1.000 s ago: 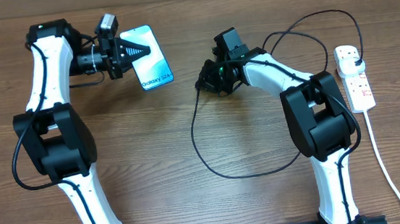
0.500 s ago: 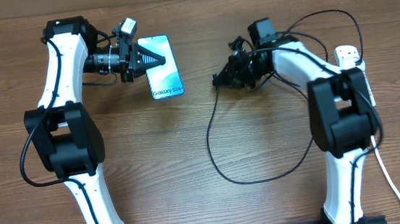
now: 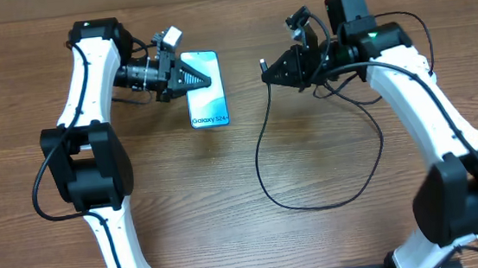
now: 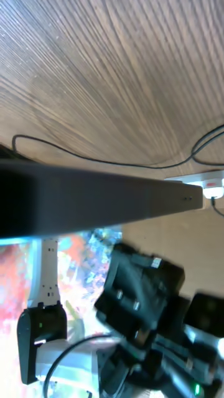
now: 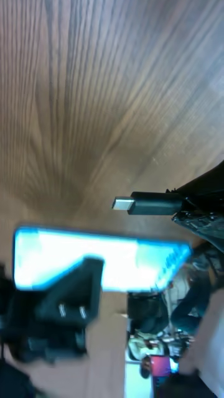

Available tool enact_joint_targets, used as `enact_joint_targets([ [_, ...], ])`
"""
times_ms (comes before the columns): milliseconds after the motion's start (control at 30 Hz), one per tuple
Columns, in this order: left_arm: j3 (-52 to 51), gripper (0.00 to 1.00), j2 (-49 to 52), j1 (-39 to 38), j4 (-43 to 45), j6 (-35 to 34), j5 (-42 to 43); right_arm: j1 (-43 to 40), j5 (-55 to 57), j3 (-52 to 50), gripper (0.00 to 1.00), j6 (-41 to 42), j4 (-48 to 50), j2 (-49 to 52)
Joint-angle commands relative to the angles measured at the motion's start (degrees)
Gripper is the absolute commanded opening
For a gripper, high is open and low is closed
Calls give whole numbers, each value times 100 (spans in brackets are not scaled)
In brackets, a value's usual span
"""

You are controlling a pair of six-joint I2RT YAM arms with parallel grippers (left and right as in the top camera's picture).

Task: Plug charger to phone and switch on socket
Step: 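Lift the plug with the right gripper toward the upright phone, then align the plug under the phone's bottom charging port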

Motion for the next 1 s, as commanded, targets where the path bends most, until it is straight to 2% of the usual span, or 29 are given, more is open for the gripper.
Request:
enact_joint_targets([
  [0, 70, 4, -70, -109, -37, 404, 319, -28, -466, 44, 4, -321, -96, -555],
  [200, 70, 5, -70, -249, -37, 734, 942, -44, -728, 9, 4, -490, -570, -1241],
  [400, 70, 4, -70, -286, -37, 999, 1711, -208, -1104, -494, 4, -509, -535, -2011],
  [500, 90, 5, -70, -295, -37, 955, 1784, -299, -1104, -879, 4, -352, -413, -2426],
  [767, 92, 4, -105, -334, -37, 656, 1786, -393, -1104, -2149, 4, 973, 841, -3283],
  [967, 166, 4, -203, -339, -37, 562, 1786, -291, -1104, -3058, 4, 1714, 1794, -3427],
])
